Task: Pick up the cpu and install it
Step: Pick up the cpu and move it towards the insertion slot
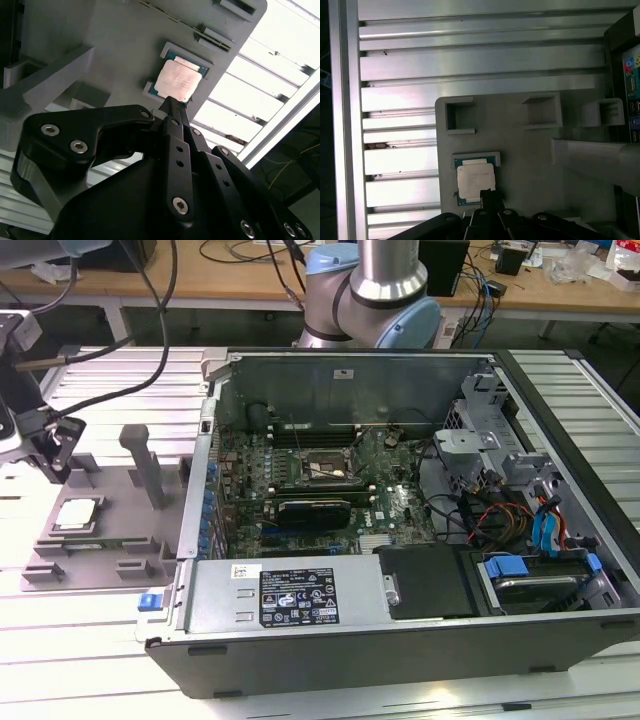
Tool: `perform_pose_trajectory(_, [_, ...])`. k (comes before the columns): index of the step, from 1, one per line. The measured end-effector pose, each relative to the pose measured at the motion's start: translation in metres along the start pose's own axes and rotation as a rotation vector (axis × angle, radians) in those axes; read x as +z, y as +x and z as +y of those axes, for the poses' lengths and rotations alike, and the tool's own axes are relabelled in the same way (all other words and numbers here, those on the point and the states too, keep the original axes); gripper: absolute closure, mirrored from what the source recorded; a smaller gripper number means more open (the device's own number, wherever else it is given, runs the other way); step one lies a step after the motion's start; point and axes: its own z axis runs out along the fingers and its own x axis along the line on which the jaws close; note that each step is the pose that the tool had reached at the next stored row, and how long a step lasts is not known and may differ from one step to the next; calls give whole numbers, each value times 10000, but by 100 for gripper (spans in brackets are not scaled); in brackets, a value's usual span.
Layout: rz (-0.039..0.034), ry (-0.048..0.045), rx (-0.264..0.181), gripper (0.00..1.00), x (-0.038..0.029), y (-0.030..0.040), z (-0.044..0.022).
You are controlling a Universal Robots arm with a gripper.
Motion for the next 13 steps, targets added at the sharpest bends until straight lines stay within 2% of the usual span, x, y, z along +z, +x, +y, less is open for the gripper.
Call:
perform_pose_trajectory(4, [1,1,-7,89,41,8,-2])
perform_pose_trajectory(11, [2,0,-42,89,209,41,-12])
perform_pose_trajectory(12, [2,-1,-64,89,261,63,-18])
perform_pose_trajectory(13, [3,-1,-72,89,283,65,-21])
